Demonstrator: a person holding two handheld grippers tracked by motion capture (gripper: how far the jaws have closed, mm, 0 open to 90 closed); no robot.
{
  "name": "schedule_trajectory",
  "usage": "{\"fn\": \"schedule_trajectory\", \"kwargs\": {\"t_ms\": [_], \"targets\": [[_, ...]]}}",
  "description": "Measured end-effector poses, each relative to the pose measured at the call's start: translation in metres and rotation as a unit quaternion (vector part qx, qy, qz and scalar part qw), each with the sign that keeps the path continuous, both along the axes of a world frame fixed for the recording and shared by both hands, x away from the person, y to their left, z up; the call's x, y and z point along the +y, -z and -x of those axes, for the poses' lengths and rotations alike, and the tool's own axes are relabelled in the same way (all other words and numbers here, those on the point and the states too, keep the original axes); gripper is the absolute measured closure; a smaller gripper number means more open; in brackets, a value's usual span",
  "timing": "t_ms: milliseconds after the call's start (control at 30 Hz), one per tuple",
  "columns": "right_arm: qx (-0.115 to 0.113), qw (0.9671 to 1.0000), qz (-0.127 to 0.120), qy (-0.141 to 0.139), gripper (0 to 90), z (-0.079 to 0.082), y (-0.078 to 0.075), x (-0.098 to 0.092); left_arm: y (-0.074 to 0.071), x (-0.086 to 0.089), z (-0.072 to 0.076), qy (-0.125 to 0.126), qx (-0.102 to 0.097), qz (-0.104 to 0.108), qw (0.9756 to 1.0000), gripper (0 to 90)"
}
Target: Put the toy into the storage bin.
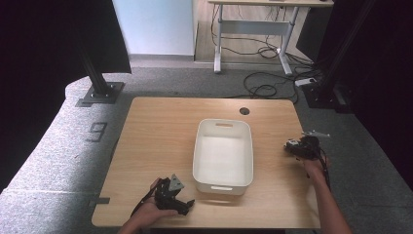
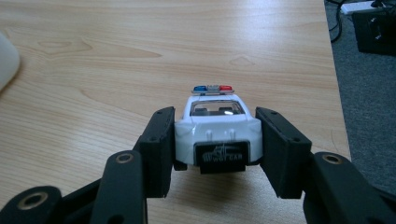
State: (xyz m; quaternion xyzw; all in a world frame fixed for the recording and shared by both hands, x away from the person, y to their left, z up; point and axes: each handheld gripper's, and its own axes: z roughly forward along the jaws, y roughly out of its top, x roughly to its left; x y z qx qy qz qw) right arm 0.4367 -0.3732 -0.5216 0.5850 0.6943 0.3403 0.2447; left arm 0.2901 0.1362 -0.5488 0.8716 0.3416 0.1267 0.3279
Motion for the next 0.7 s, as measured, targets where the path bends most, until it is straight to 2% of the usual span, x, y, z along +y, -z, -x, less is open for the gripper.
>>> {"fn": "schedule_trajectory", "kwargs": {"t_ms": [167,433,567,700], "targets": [[0.015,0.9999,0.001,-0.003,49.5,0.002,0.001,0.002,0.000,0.000,0.000,0.000,0.000,0.000,1.0000,0.0],[0.034,0.9990,0.002,-0.029,49.4,0.013,0.004,0.015,0.000,0.000,0.000,-0.001,0.000,0.000,1.0000,0.0],[0.059,0.9980,0.008,-0.021,49.4,0.019,0.010,0.017,0.000,0.000,0.001,-0.002,0.000,0.000,1.0000,0.0],[0.066,0.9976,0.006,-0.022,49.4,0.030,0.012,0.019,0.000,-0.001,0.001,-0.001,0.000,0.000,1.0000,0.0]]}}
